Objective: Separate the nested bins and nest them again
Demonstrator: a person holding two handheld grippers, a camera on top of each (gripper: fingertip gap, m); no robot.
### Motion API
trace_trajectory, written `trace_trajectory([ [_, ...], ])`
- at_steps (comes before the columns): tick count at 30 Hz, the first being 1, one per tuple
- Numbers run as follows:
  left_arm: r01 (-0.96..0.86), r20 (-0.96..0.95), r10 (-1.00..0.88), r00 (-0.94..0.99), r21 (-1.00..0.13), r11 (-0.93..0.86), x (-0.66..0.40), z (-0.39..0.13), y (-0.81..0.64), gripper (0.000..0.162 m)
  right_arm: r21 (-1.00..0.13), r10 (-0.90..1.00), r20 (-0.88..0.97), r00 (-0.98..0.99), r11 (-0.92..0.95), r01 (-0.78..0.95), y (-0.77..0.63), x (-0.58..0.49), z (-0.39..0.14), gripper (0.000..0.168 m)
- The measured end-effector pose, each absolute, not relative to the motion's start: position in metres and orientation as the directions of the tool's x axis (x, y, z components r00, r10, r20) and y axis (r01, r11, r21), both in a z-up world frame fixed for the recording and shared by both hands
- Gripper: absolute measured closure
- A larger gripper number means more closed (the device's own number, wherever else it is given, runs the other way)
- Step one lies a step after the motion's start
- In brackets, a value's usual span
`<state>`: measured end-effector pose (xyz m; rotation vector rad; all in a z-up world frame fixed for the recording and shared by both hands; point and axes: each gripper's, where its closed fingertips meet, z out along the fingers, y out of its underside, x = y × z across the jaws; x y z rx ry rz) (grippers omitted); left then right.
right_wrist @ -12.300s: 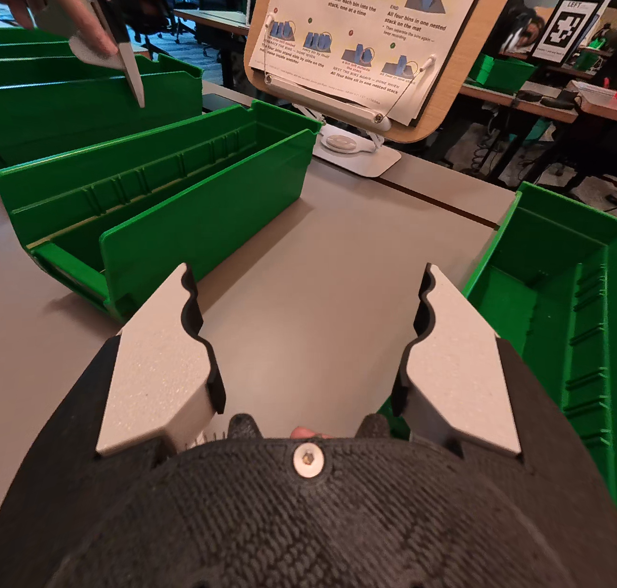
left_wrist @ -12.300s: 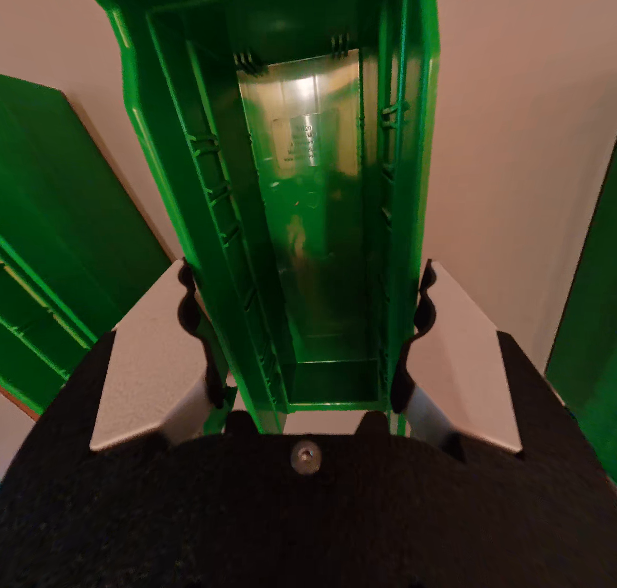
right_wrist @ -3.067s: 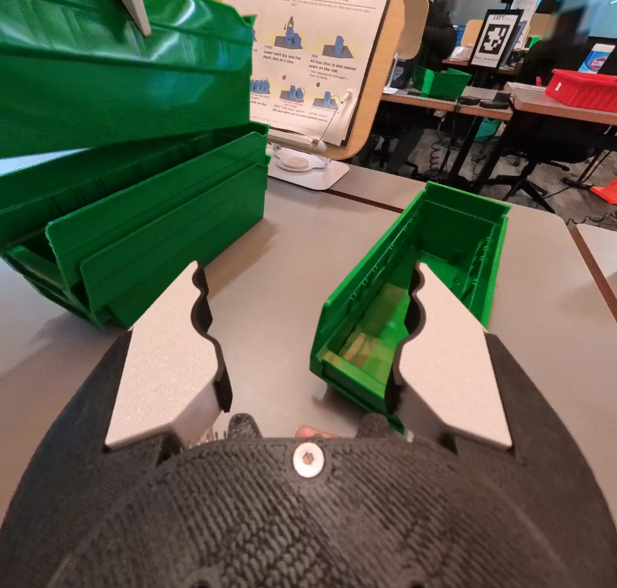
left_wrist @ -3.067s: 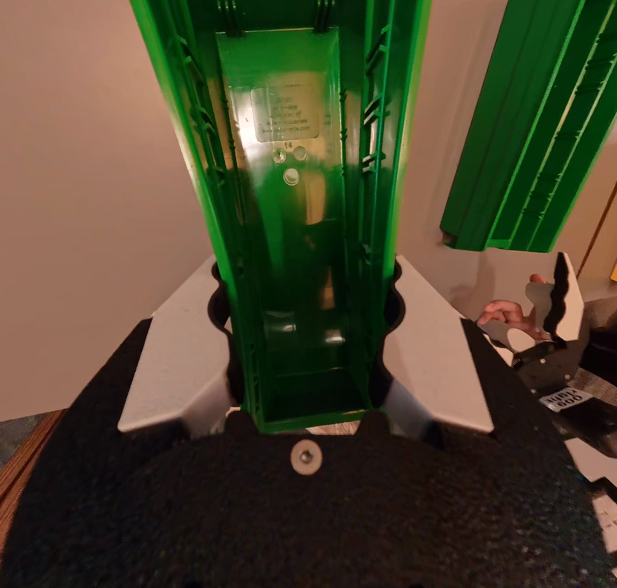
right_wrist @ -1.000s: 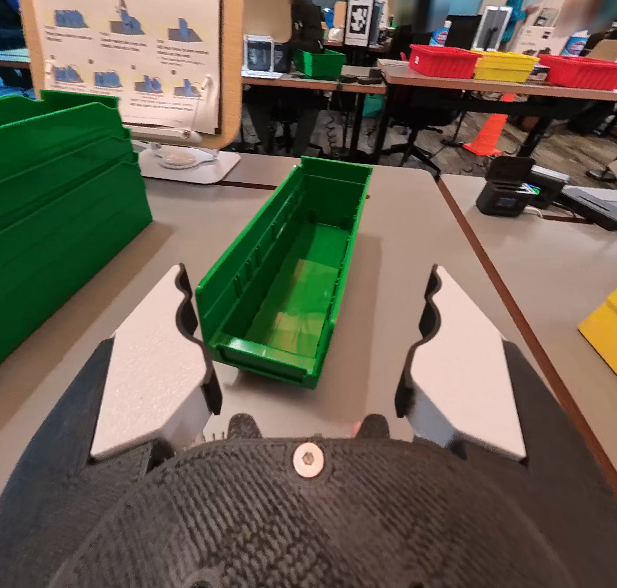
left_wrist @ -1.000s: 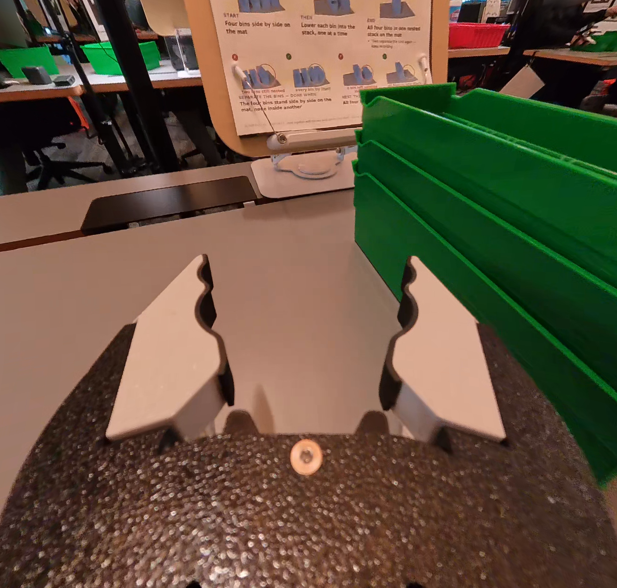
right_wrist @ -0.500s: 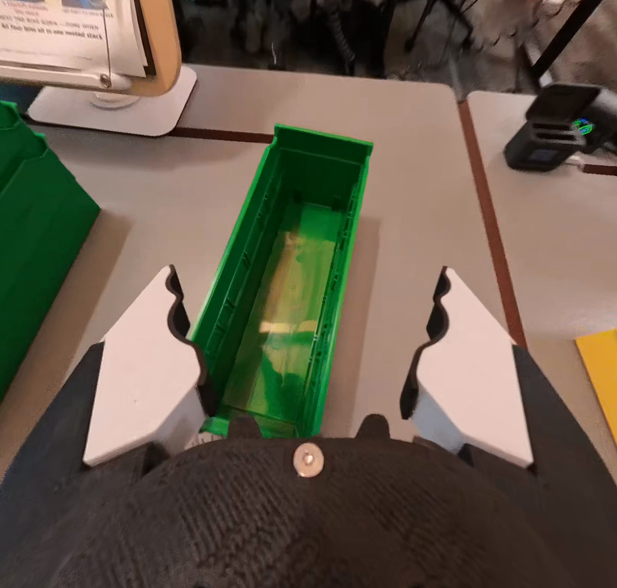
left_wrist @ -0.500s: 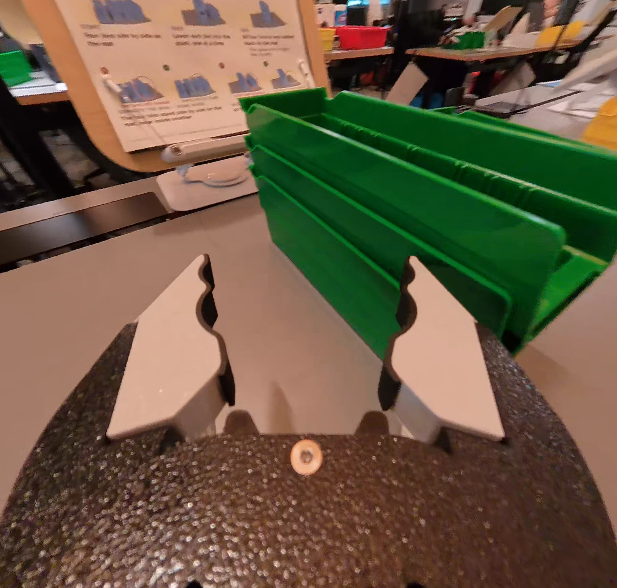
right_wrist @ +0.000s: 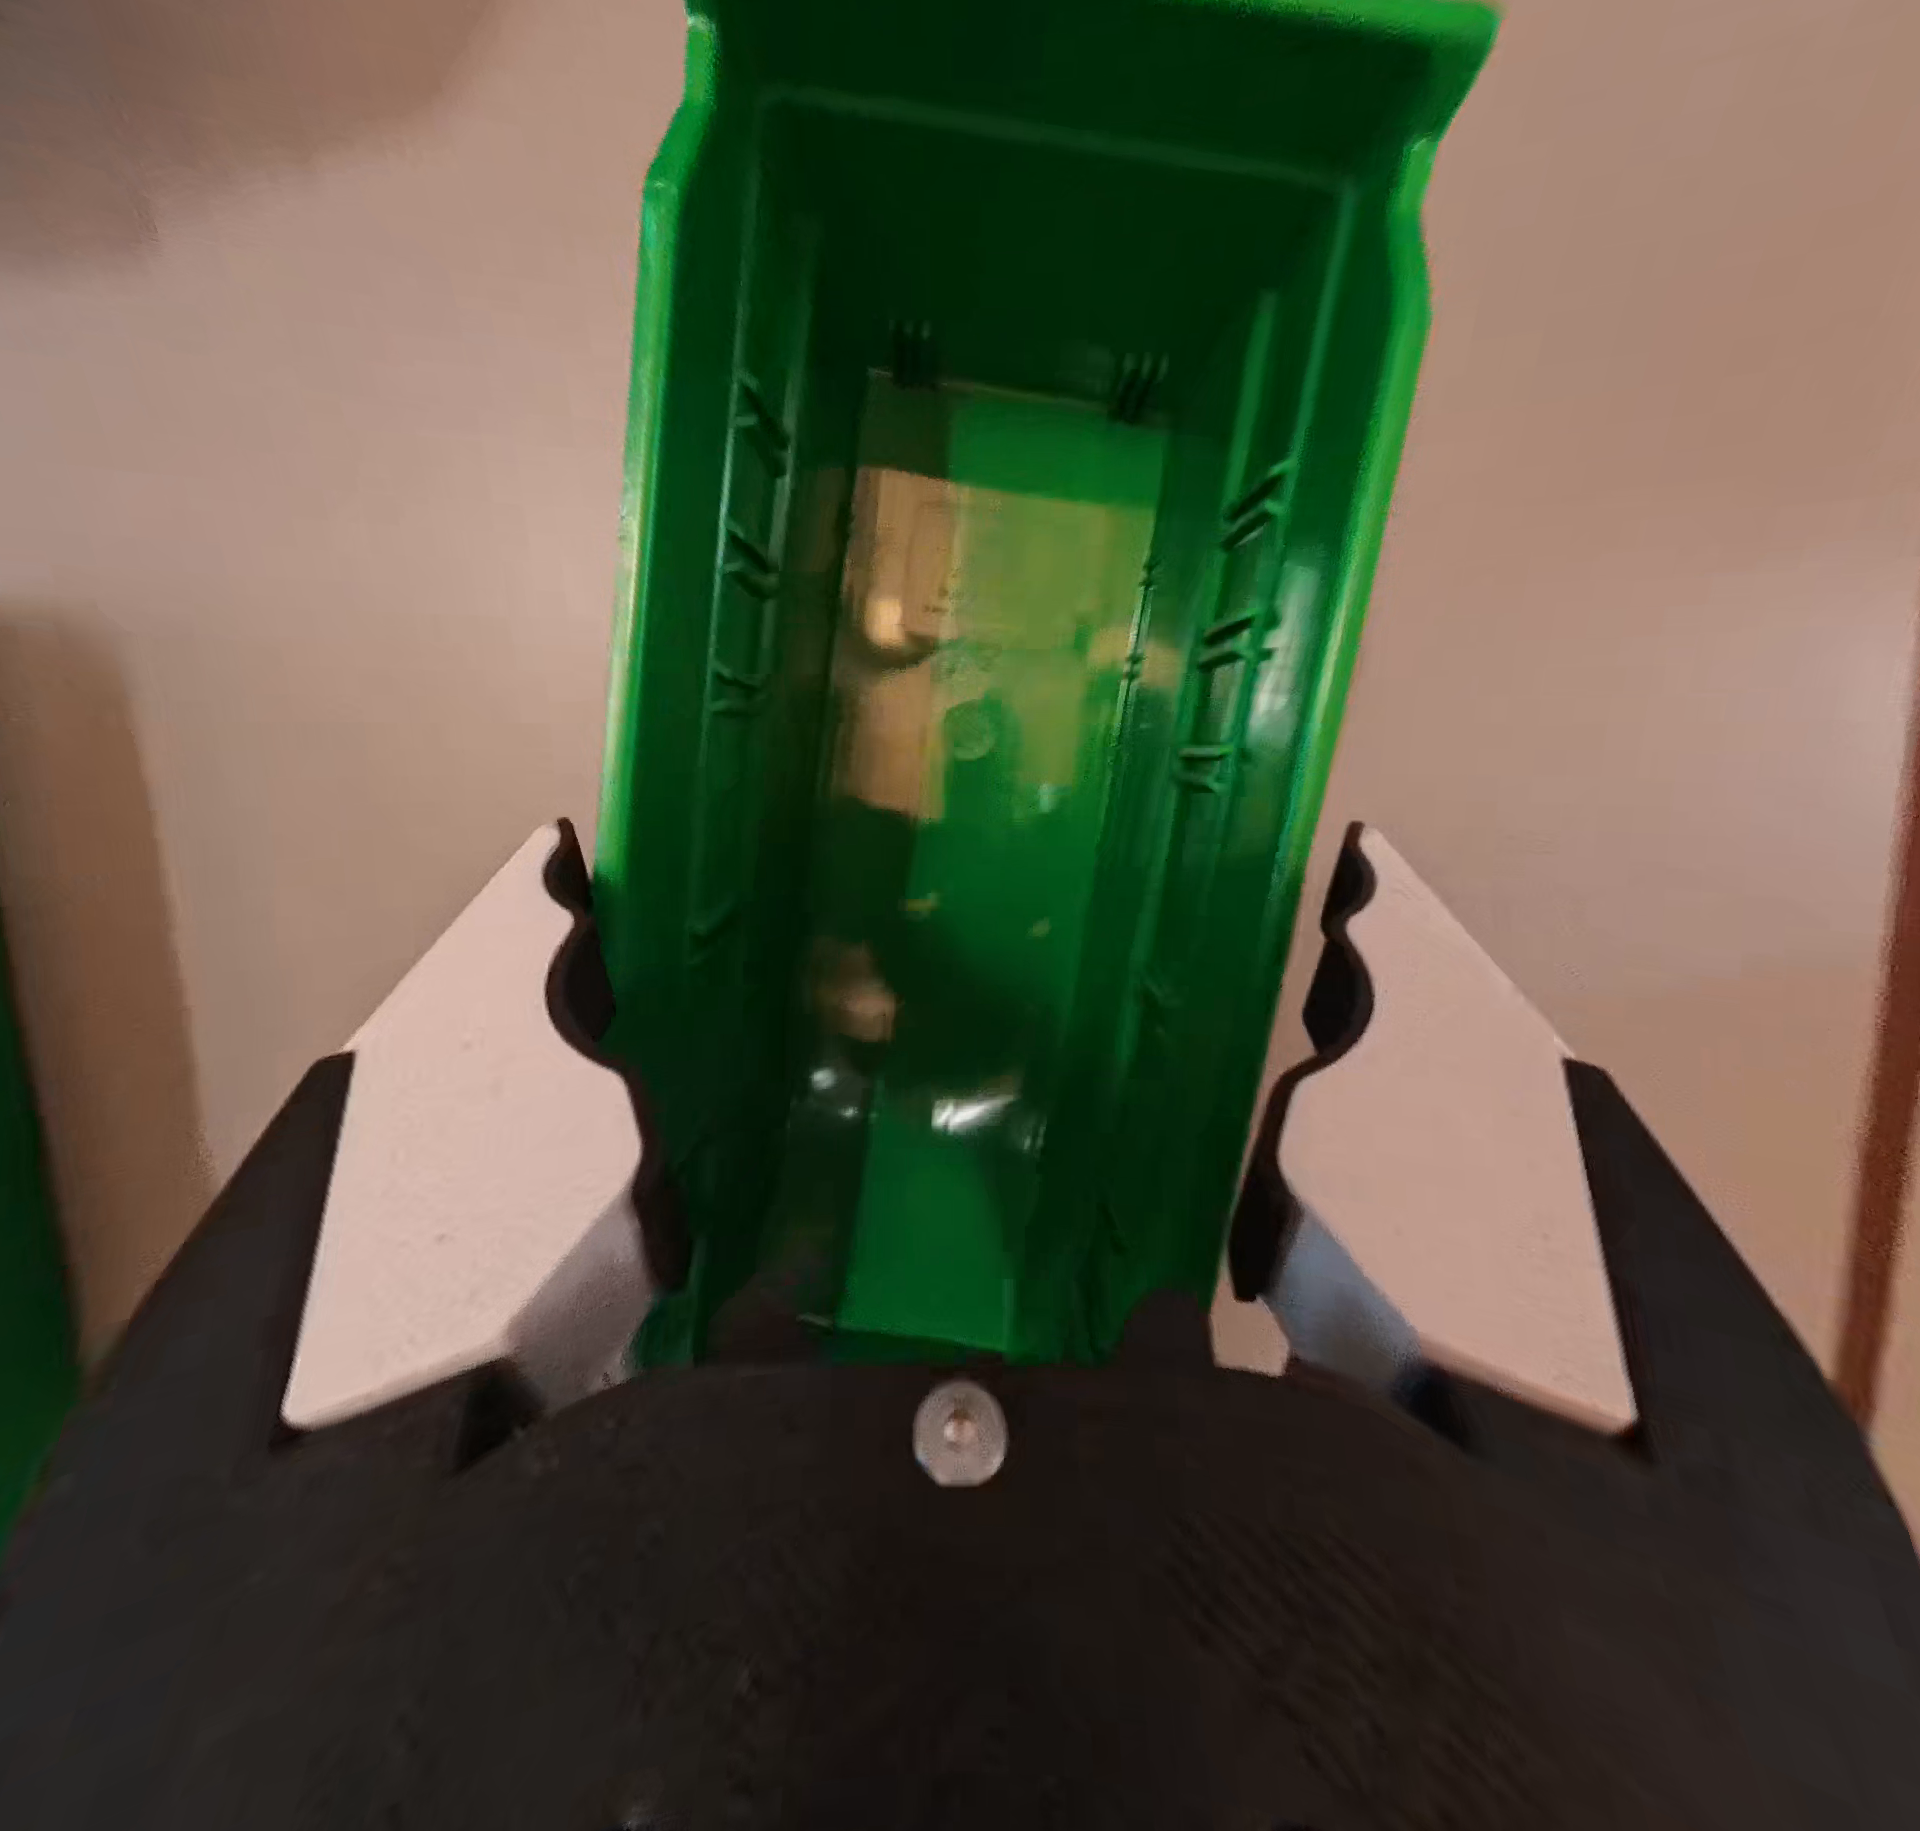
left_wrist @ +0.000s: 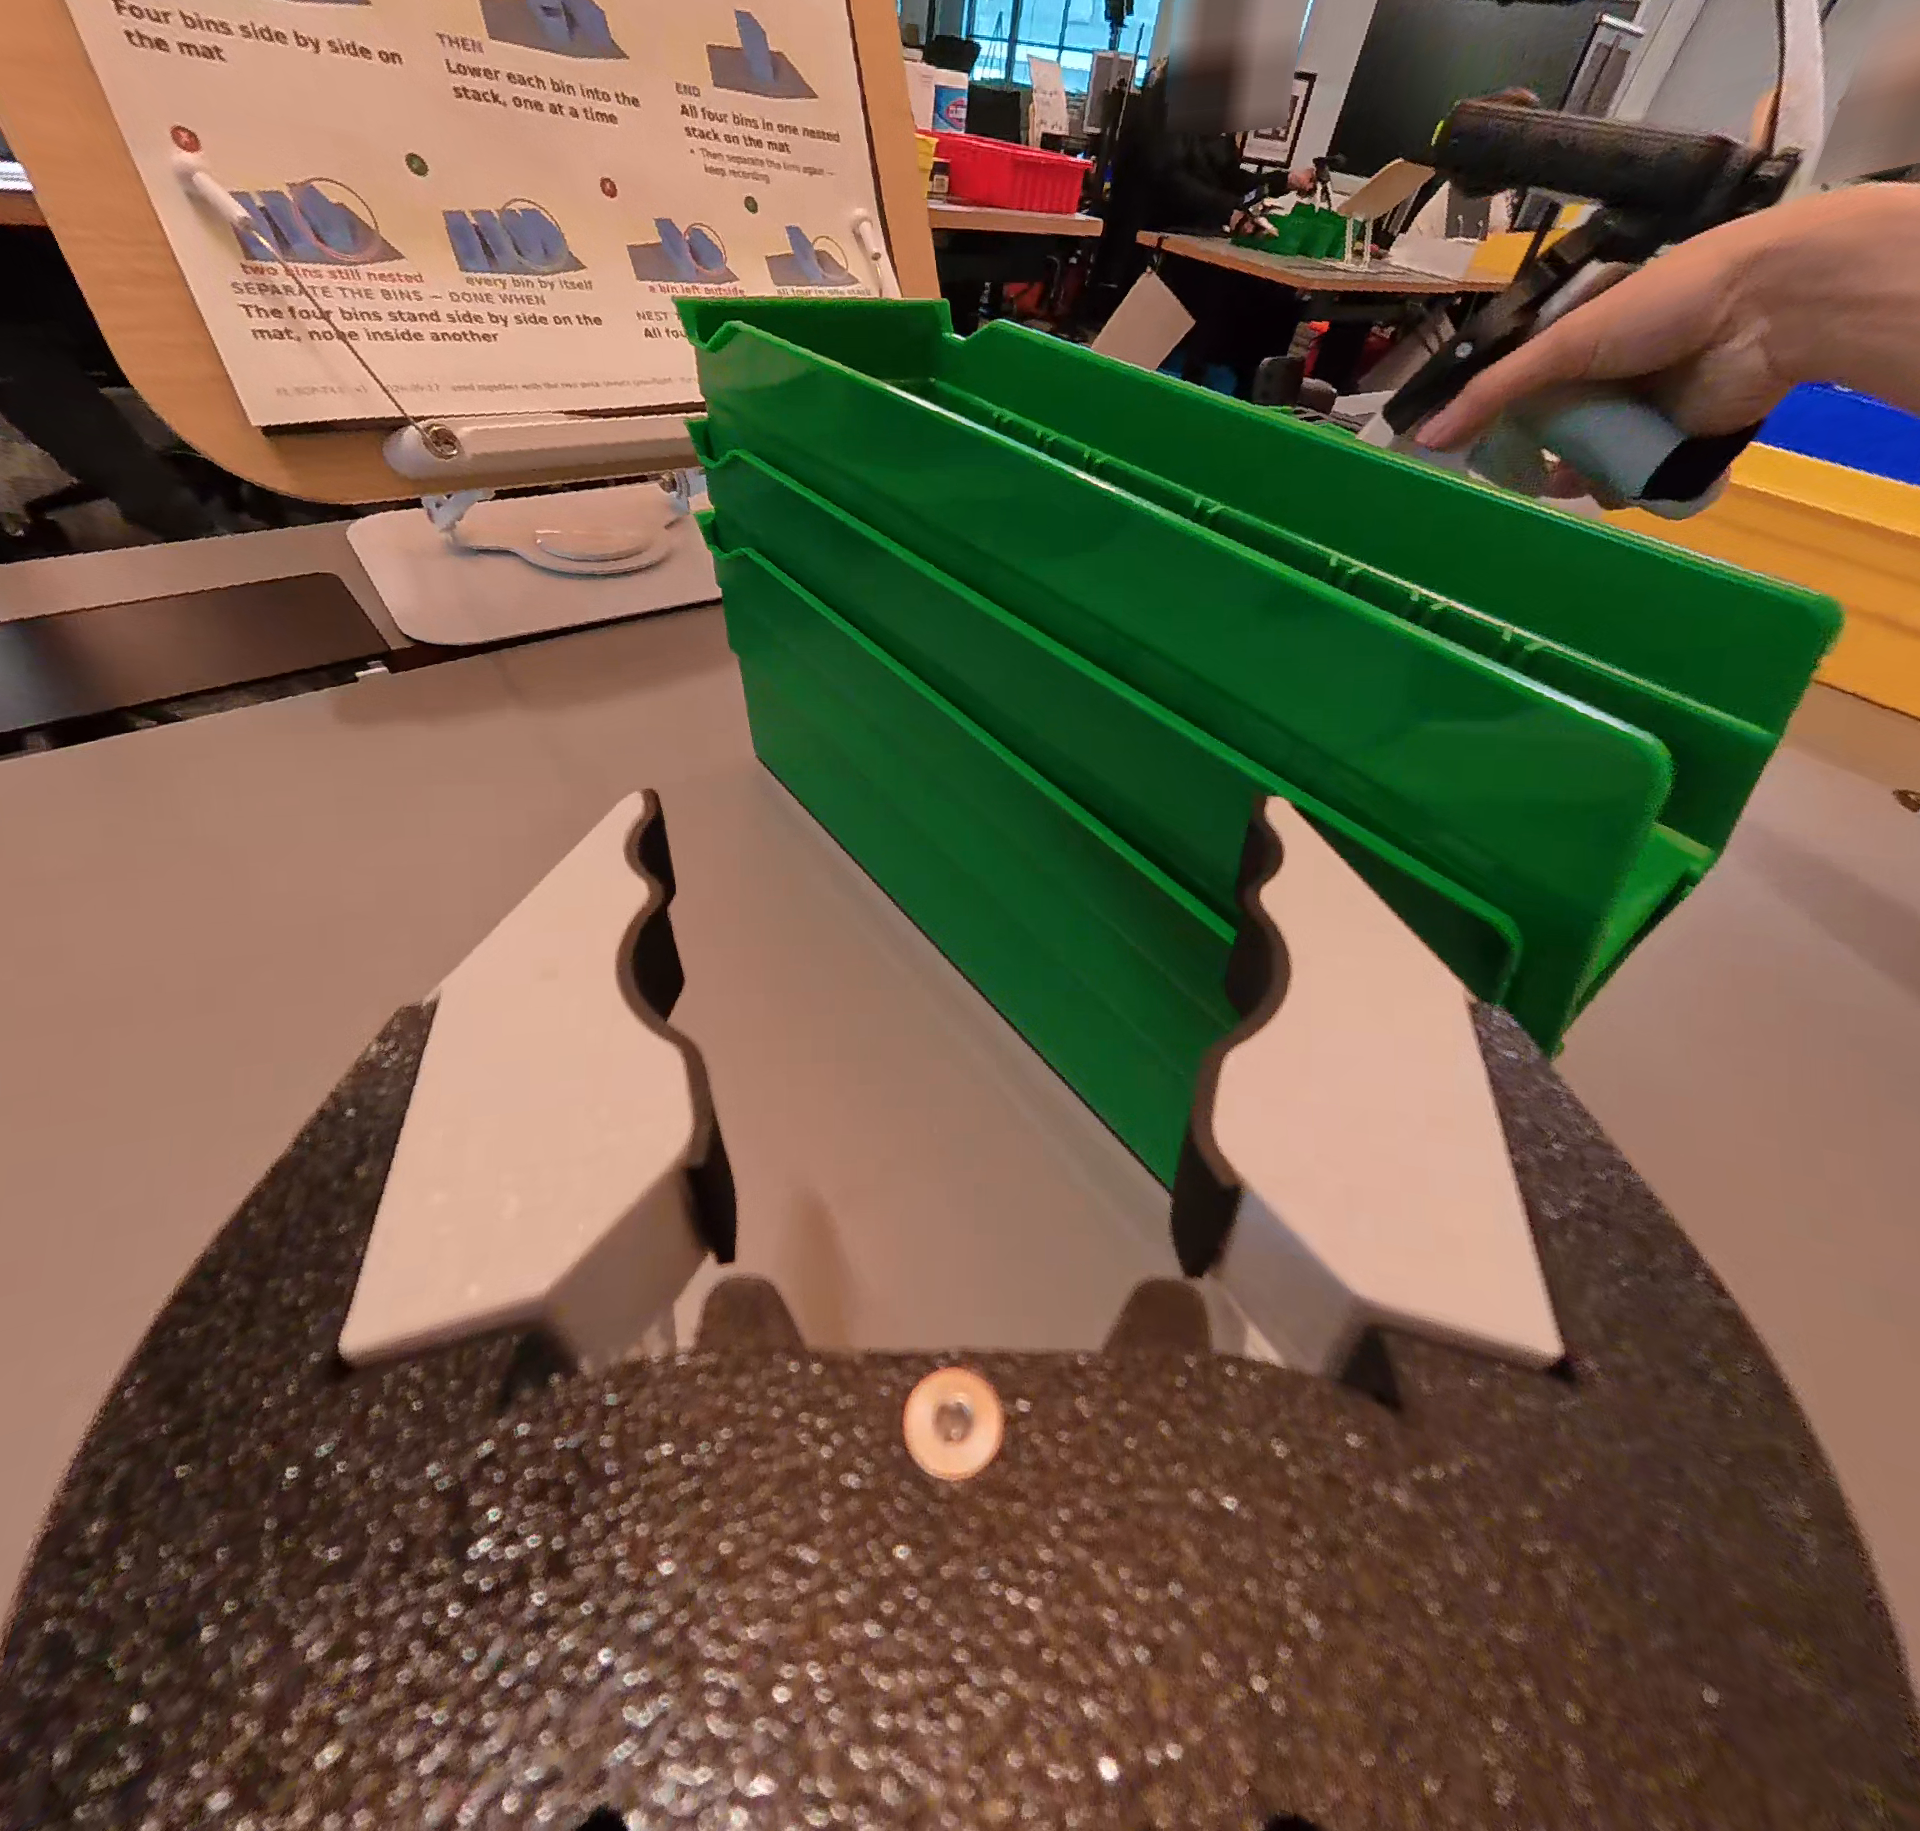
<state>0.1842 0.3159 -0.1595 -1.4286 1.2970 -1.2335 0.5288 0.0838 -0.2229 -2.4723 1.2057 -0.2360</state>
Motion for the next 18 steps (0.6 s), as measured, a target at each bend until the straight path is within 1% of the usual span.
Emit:
trace_trajectory([
  [1, -0.183, 0.126, -0.992, -0.017, -0.976, -0.121, 0.184, -0.159, 0.316, 0.055, -0.382, -0.784, -0.046, 0.62, -0.559, -0.736, 0.085, 0.526, -0.225, 0.035],
  [3, -0.18, 0.121, -0.993, -0.008, -0.977, -0.117, 0.183, -0.158, 0.319, 0.055, -0.359, -0.789, -0.049, 0.612, -0.558, -0.748, 0.082, 0.526, -0.228, 0.026],
  [5, -0.174, 0.131, -0.991, -0.012, -0.976, -0.127, 0.183, -0.158, 0.319, 0.055, -0.326, -0.791, -0.083, 0.606, -0.553, -0.766, 0.083, 0.52, -0.23, 0.03],
  [11, -0.204, 0.152, -0.988, -0.007, -0.968, -0.148, 0.185, -0.167, 0.32, 0.055, -0.272, -0.781, -0.032, 0.624, -0.594, -0.757, 0.081, 0.515, -0.232, 0.028],
  [13, -0.204, 0.154, -0.988, -0.004, -0.967, -0.15, 0.185, -0.167, 0.321, 0.055, -0.248, -0.778, -0.018, 0.628, -0.605, -0.757, 0.081, 0.514, -0.232, 0.031],
  [16, -0.22, 0.178, -0.984, -0.009, -0.96, -0.172, 0.185, -0.17, 0.321, 0.055, -0.243, -0.784, -0.027, 0.621, -0.597, -0.764, 0.084, 0.515, -0.232, 0.033],
  [18, -0.228, 0.206, -0.978, -0.017, -0.954, -0.197, 0.184, -0.17, 0.321, 0.055, -0.245, -0.799, -0.047, 0.599, -0.573, -0.782, 0.086, 0.515, -0.233, 0.032],
])
